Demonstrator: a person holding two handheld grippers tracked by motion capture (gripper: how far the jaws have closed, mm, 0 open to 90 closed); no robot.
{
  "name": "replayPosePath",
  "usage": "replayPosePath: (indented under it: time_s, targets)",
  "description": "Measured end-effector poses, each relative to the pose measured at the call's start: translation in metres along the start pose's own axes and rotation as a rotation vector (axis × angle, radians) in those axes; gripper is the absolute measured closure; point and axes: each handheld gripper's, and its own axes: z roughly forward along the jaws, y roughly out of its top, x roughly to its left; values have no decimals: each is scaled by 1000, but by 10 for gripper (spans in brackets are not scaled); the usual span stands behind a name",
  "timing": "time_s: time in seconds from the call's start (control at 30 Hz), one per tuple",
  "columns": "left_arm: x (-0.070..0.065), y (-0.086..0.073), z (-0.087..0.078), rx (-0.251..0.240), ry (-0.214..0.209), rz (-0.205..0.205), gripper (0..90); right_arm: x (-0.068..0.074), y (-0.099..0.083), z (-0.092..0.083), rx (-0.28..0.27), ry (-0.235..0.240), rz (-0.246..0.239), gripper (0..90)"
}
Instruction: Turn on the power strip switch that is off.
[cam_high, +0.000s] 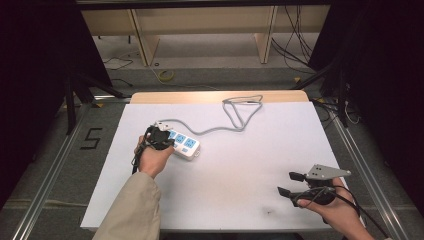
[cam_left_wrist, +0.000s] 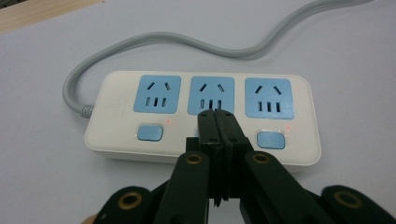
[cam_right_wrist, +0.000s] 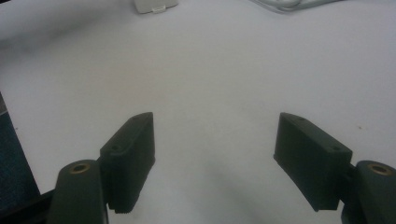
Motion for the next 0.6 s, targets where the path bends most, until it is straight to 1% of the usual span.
replayPosePath:
  time_s: [0.2, 0.33, 0.6]
  targets:
    - [0, 1, 3, 1, -2, -2, 897, 0, 0, 0, 5, 0, 2, 292]
    - [0, 2, 5, 8, 0, 5, 898, 0, 0, 0, 4, -1, 2, 292]
    - [0, 2, 9, 10, 1, 0, 897, 0, -1, 1, 4, -3, 6, 291]
